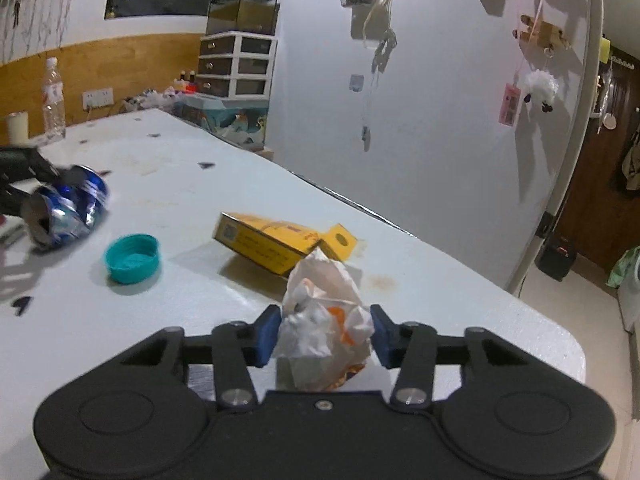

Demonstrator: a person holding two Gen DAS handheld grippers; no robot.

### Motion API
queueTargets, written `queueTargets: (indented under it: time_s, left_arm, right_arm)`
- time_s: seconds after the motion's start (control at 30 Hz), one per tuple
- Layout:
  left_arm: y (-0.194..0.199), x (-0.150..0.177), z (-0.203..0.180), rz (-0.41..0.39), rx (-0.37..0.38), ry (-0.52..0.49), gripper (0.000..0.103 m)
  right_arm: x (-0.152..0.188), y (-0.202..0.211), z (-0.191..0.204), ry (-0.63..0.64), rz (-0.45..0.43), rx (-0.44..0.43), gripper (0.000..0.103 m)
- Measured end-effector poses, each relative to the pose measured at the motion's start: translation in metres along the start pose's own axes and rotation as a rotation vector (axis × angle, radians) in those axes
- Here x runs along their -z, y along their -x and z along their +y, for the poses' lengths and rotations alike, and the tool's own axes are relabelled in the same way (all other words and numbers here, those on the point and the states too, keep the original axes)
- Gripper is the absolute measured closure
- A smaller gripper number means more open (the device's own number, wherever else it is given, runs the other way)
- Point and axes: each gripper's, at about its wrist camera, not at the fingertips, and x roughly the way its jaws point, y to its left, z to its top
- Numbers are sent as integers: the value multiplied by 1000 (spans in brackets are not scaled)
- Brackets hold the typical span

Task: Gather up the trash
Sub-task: 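Grasp the blue crushed can with the left tool while the right tool grasps the crumpled white paper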

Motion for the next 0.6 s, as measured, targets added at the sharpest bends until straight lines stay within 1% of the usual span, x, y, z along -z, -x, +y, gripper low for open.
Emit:
queueTargets:
  time_s: [0.2, 0.4, 0.47, 0.5, 0.57, 0.6]
  left_arm:
    - [-2, 14, -20, 65, 60, -47, 44]
    - [7, 35, -41, 110, 86, -71, 45]
    - [13, 43, -48, 127, 104, -68, 50]
    - [17, 47, -51, 135, 115, -62, 57]
    - [23, 55, -59, 157, 138, -52, 67]
    - [24, 60, -63, 168, 144, -53, 69]
  right_arm:
    - [-1, 34, 18, -17, -61, -52, 59]
    - [1, 58, 36, -31, -73, -108, 60]
    - [3, 64, 40, -48, -69, -128, 60]
    - [5, 67, 42, -58, -67, -138, 60]
    - [8, 71, 45, -81, -59, -163, 60]
    - [10, 73, 47, -98, -48, -180, 60]
